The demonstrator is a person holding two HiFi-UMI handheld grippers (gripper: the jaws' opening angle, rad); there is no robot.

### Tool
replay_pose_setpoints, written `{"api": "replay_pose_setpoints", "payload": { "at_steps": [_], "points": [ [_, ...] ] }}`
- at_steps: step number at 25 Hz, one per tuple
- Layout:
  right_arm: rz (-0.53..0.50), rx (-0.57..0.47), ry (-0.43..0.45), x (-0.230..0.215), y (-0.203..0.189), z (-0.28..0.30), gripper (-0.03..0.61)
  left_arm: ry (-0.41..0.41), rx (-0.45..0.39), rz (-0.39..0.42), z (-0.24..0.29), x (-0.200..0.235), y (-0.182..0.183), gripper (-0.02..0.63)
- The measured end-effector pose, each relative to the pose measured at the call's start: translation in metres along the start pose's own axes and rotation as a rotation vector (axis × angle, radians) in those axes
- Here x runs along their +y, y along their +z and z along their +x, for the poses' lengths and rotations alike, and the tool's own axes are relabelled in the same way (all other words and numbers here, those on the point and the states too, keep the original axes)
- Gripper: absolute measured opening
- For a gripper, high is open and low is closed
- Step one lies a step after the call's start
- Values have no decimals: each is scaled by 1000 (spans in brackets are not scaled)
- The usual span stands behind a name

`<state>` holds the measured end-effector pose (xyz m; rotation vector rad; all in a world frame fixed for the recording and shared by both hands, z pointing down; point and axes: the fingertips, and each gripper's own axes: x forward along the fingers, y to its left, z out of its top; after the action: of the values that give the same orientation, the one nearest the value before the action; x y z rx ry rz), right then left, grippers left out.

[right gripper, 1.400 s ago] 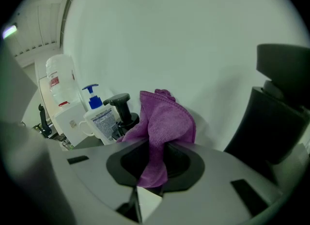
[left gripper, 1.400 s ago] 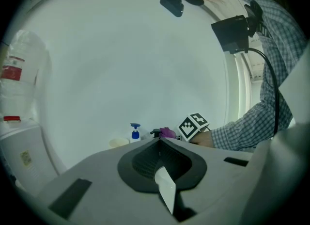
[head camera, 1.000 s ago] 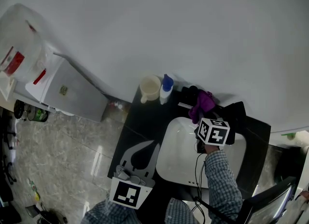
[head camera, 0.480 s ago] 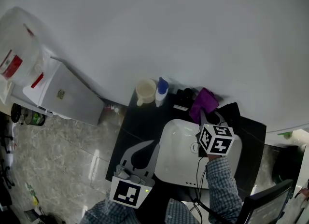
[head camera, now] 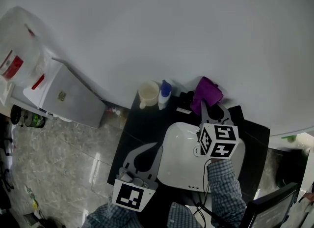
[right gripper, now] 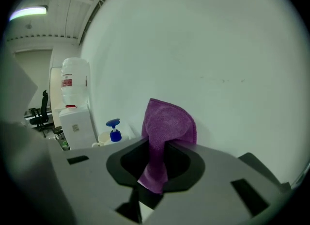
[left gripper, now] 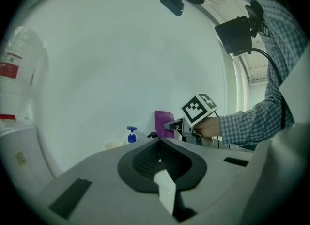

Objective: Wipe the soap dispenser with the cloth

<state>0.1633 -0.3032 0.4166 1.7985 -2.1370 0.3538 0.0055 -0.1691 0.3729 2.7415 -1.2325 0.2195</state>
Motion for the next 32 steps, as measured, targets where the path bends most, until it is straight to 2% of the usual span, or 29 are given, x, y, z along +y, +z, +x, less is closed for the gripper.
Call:
{"api": "replay_pose_setpoints", "payload": {
  "at_steps": [12,24,32],
  "points": [
    [-61,85,115,48,-36,15,74,19,12,-19,-6,6,-5,2],
    [-113,224,156,70,-104,26,75,31,29,-7,-9,8,-11,2],
    [-84,321,169,72,-138,34,75,31,41,32,-16,13,-11,2]
  ]
}}
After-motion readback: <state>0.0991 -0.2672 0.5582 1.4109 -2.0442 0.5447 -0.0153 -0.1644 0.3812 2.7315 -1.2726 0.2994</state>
